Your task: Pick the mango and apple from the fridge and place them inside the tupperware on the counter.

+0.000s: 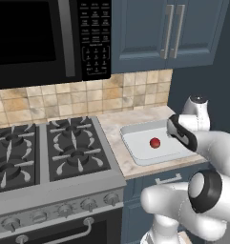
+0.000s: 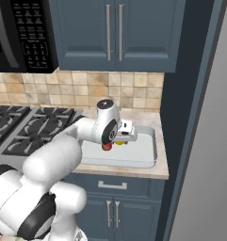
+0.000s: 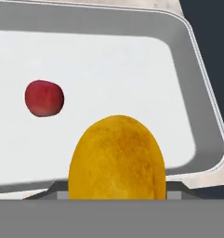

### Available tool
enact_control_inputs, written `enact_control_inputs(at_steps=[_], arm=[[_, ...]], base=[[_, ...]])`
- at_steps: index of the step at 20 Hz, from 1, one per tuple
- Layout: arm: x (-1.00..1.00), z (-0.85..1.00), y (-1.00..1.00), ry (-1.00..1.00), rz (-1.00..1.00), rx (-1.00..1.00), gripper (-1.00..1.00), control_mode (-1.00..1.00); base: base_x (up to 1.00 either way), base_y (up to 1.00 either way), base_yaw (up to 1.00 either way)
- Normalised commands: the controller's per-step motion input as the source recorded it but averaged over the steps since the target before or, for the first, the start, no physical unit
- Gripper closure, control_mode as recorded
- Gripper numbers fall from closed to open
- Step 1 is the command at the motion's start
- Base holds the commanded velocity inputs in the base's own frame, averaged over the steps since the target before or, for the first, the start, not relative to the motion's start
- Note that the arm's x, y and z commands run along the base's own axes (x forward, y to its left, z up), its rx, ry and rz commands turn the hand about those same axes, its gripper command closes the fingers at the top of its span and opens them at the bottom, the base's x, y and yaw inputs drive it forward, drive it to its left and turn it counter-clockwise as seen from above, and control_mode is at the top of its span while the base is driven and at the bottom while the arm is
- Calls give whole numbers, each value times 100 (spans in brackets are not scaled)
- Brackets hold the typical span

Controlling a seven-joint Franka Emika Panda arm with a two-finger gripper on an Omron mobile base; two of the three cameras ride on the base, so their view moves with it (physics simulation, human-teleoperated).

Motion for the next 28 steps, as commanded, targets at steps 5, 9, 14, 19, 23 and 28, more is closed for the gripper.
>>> enact_control_inputs(at_steps=[5,9,14,19,23,28], arm=[[51,-53,-1,7,0,0,100,-100],[42,-50,-6,6,0,0,100,-100],[37,-45,-20,7,0,0,100,-100],[38,-39,-24,4,0,0,100,-100],[50,-25,-7,0,0,0,-100,-100],[45,-6,0,0,0,0,-100,-100]], base=[[0,0,0],[0,0,0],[0,0,0],[0,0,0],[0,0,0],[0,0,0]])
